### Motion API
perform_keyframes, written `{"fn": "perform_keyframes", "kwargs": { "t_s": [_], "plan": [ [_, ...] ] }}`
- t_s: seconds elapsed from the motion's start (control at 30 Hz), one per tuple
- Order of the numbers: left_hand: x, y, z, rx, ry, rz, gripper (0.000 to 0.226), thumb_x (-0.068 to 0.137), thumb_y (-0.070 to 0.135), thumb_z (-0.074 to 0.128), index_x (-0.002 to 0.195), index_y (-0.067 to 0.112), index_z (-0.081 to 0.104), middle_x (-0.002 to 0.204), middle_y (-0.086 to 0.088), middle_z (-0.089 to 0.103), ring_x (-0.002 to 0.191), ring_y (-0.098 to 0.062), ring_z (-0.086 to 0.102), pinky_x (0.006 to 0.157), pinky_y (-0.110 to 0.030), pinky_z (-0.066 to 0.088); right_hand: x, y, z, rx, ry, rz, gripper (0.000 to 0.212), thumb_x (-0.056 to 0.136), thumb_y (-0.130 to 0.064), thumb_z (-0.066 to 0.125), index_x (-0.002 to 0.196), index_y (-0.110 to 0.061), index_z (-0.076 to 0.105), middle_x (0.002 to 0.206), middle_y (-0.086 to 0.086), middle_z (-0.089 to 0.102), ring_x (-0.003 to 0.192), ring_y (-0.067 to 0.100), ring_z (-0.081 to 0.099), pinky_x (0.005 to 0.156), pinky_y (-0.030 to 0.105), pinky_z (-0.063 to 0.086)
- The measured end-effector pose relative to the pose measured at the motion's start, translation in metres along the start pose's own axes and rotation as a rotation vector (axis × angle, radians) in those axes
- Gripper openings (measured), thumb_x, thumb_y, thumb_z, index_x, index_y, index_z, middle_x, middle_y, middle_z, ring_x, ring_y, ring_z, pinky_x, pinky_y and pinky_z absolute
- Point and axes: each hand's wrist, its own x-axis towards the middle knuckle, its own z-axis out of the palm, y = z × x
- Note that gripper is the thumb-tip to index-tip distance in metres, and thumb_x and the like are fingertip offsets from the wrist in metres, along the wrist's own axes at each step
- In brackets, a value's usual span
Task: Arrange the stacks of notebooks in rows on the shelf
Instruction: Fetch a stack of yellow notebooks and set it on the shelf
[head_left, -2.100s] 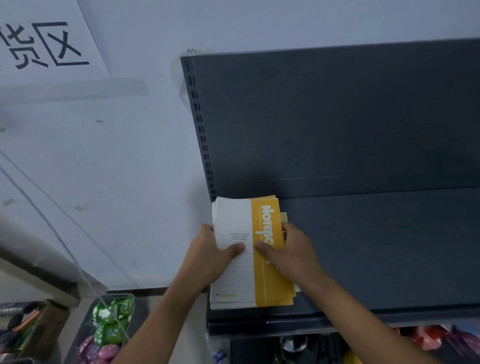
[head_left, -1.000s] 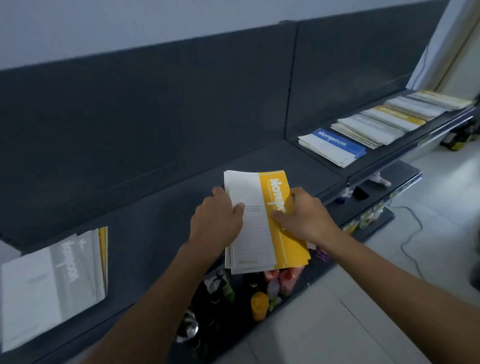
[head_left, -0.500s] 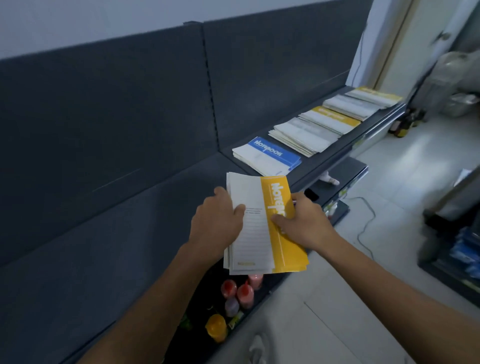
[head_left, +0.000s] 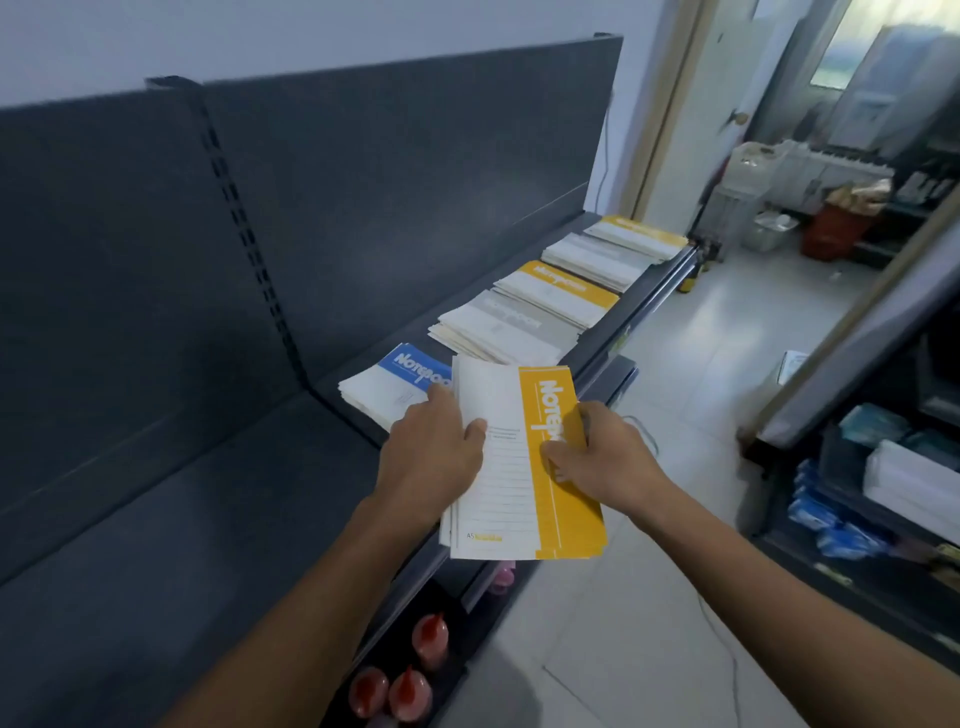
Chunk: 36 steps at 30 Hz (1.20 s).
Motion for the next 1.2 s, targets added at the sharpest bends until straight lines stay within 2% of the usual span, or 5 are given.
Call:
{"fn": "perform_keyframes", "kwargs": {
  "t_s": [0.2,0.43,0.57,0.83,1.2],
  "plan": [
    [0.052,0.043,0.030,0.036,0.007,0.039,0.033,0.098,0.047,0.054,0.111,0.020,0.041,0.099,-0.001,0.056,0.087,-0.021,0.054,0.069,-0.037,0.044,0.049,0.024,-0.036,0.047,0.016,0.021,0.050,0.088,-0.033,0.065,0.133,-0.022,0.046,0.108,-0.006,0.058,0.097,0.020,0.061,0.085,0.042,0.056],
    [0.104,0.117,0.075,0.052,0.013,0.012,0.033,0.095,0.050,0.057,0.108,0.023,0.041,0.100,0.002,0.060,0.081,-0.018,0.057,0.063,-0.034,0.047,0.116,0.078,-0.096,0.061,0.018,-0.030,0.039,0.089,-0.032,0.066,0.123,-0.023,0.048,0.082,-0.021,0.054,0.071,0.001,0.056,0.059,0.024,0.045],
    [0.125,0.164,0.097,0.082,0.037,-0.042,0.039,0.095,0.050,0.055,0.117,0.018,0.048,0.109,-0.006,0.064,0.094,-0.028,0.062,0.070,-0.038,0.048,0.152,0.105,-0.132,0.065,0.008,-0.089,0.034,0.089,-0.029,0.061,0.121,-0.022,0.051,0.098,-0.006,0.064,0.089,0.017,0.063,0.072,0.034,0.051],
    [0.157,0.216,0.129,0.044,0.089,-0.156,0.036,0.093,0.047,0.057,0.112,0.019,0.047,0.105,-0.001,0.064,0.090,-0.025,0.060,0.069,-0.037,0.046,0.219,0.137,-0.170,0.073,-0.080,-0.131,0.041,0.091,-0.034,0.060,0.129,-0.028,0.048,0.114,-0.005,0.064,0.098,0.020,0.064,0.086,0.045,0.056],
    [0.252,0.226,0.152,0.008,0.142,-0.316,0.032,0.094,0.044,0.057,0.111,0.019,0.045,0.095,0.002,0.063,0.083,-0.020,0.059,0.065,-0.036,0.049,0.346,0.125,-0.174,0.017,-0.112,-0.248,0.046,0.090,-0.037,0.060,0.134,-0.036,0.046,0.102,-0.014,0.061,0.086,0.010,0.062,0.068,0.031,0.051]
  ]
}}
